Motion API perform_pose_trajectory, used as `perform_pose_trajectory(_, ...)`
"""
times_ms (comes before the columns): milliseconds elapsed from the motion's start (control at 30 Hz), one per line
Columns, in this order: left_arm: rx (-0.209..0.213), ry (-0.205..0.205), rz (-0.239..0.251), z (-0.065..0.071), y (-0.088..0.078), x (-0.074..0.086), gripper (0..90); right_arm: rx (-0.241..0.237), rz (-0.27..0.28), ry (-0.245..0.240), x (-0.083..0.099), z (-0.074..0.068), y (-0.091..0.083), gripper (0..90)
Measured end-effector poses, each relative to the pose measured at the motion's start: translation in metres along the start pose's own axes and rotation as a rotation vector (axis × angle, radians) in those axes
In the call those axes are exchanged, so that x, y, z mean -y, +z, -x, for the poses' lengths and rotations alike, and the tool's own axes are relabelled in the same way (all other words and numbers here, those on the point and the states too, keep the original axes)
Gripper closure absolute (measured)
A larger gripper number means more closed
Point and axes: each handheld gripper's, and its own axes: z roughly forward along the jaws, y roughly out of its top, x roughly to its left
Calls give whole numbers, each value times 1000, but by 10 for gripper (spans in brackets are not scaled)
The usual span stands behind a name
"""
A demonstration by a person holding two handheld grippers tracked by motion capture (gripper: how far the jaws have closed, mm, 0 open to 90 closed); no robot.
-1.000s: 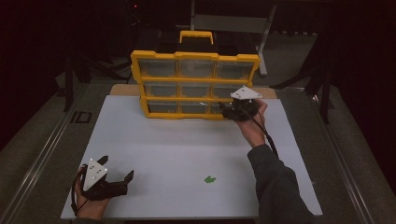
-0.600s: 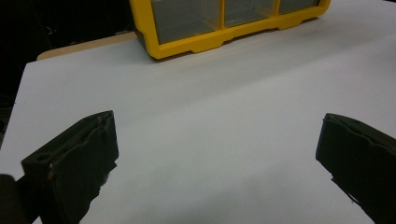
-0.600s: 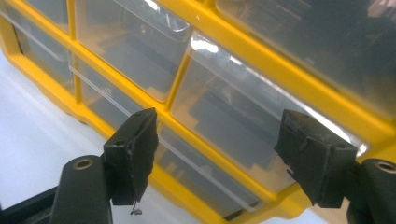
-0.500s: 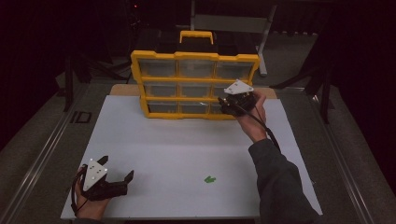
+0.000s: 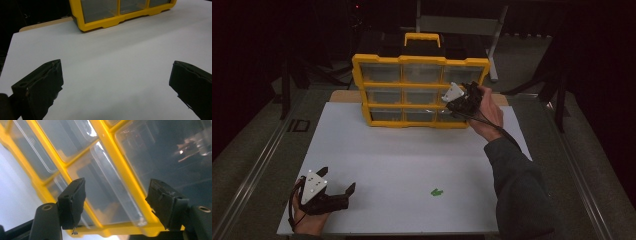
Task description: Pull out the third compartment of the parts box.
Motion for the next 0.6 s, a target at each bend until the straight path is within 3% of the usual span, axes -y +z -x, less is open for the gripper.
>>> perform_pose_trajectory(233,2,0,-3,0,0,0,0,69,-65,-233,-5,-4,3,311)
perform_pose_trajectory(333,3,1,-3,0,0,0,0,96,-79,-284,-7,-7,3,312)
perform_pose_trajectory(467,3,1,-2,0,0,0,0,166,-117,-396,-8,-12,4,311)
perform_pose_trajectory(533,3,3,-3,0,0,0,0,194,-122,-431,-7,-13,4,311)
perform_pose_trajectory(600,3,1,-2,0,0,0,0,204,-122,-432,-7,-13,2,311)
